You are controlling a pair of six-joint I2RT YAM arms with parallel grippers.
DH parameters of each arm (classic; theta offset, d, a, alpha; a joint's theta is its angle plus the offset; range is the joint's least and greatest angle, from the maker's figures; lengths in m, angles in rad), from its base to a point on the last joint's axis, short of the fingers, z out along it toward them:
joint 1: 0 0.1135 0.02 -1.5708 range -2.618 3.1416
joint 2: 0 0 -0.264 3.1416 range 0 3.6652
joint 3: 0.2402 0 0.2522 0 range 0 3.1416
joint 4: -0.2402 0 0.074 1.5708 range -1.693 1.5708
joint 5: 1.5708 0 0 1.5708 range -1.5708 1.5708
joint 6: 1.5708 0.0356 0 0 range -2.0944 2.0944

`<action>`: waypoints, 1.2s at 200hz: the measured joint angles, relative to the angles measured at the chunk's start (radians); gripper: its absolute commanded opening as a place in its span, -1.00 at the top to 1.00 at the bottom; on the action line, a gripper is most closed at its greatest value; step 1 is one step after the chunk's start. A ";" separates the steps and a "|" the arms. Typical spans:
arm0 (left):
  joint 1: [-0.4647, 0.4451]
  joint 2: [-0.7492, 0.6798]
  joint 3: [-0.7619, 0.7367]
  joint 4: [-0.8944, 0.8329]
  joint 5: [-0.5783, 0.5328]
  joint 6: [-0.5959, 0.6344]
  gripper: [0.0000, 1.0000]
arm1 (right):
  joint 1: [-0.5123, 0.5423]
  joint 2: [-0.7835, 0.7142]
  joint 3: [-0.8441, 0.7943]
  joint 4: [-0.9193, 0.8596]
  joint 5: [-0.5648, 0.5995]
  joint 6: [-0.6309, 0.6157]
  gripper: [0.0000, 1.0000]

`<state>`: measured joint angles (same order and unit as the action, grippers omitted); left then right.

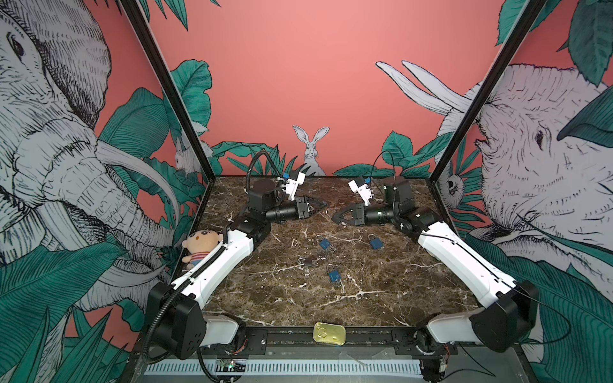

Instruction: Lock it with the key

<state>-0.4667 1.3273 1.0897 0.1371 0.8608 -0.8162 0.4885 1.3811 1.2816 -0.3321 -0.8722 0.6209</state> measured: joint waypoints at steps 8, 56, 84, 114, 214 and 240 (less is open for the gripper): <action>0.000 0.001 0.000 -0.009 0.006 0.009 0.25 | 0.000 0.001 0.000 0.000 -0.007 0.000 1.00; 0.004 0.018 -0.003 -0.017 0.022 0.032 0.30 | 0.000 0.006 0.000 0.005 -0.050 0.008 1.00; 0.004 0.036 -0.015 0.007 0.048 0.023 0.40 | 0.000 0.006 0.000 0.007 -0.065 0.014 1.00; 0.004 0.041 -0.021 0.021 0.074 0.022 0.53 | 0.000 0.009 0.000 0.015 -0.072 0.023 1.00; 0.004 0.041 -0.034 0.047 0.116 0.022 0.79 | 0.000 0.017 0.000 0.035 -0.087 0.045 1.00; 0.010 0.041 -0.035 0.056 0.122 0.012 1.00 | -0.004 0.021 0.000 0.037 -0.092 0.051 1.00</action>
<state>-0.4572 1.3685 1.0542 0.1936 0.9833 -0.8040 0.4843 1.4021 1.2816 -0.2955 -0.9642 0.6716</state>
